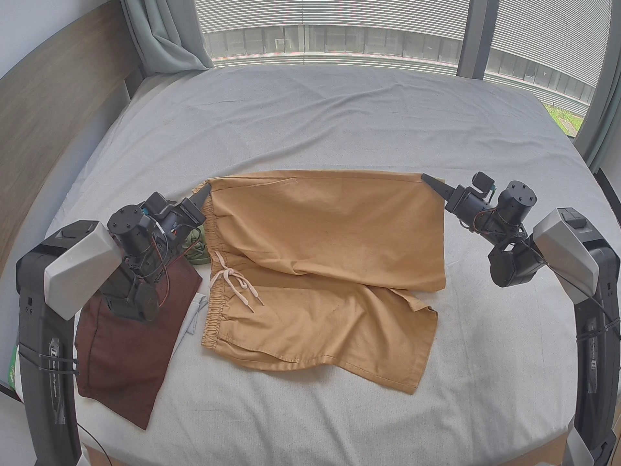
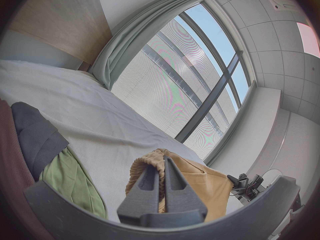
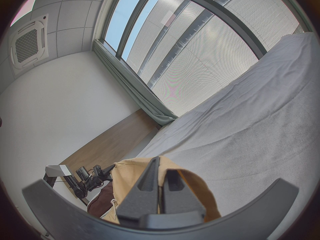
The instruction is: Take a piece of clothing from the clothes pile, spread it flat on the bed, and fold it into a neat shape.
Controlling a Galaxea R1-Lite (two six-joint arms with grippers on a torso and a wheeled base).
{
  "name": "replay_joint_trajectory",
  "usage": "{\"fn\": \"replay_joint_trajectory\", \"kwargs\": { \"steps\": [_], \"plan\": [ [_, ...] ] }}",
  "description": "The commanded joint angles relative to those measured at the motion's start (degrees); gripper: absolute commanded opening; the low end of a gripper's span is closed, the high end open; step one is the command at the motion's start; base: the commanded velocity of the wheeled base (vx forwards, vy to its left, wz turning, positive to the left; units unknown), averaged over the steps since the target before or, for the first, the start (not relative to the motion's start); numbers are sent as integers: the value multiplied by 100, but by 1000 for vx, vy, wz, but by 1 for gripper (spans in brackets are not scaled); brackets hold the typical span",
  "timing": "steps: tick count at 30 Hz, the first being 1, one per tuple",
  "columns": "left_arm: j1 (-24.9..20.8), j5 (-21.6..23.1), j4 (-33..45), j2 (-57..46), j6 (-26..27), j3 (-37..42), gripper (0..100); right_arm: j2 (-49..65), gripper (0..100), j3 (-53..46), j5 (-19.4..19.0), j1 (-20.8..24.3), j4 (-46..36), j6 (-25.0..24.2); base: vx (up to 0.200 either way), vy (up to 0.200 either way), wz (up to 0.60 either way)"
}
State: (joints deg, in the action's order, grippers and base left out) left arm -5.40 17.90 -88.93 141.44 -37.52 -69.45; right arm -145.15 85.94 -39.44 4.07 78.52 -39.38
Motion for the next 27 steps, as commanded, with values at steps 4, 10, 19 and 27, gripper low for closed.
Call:
{"fn": "replay_joint_trajectory", "kwargs": {
  "steps": [4, 10, 19, 27],
  "plan": [
    [48, 3, -1, 332, -9, -236, 0, -312, 0, 441, -3, 23, -144, 0, 0, 0, 0],
    [39, -5, -1, 358, -185, -394, 0, -373, 0, 687, 6, 15, -267, -9, 0, 0, 0],
    [-31, 3, -1, 306, -431, -306, 100, -382, 100, 828, 191, 23, -443, 18, 0, 0, 0],
    [-75, 12, -1, 279, -581, -25, 100, -75, 100, 80, 191, 23, -267, 79, 0, 0, 0]
  ]
}}
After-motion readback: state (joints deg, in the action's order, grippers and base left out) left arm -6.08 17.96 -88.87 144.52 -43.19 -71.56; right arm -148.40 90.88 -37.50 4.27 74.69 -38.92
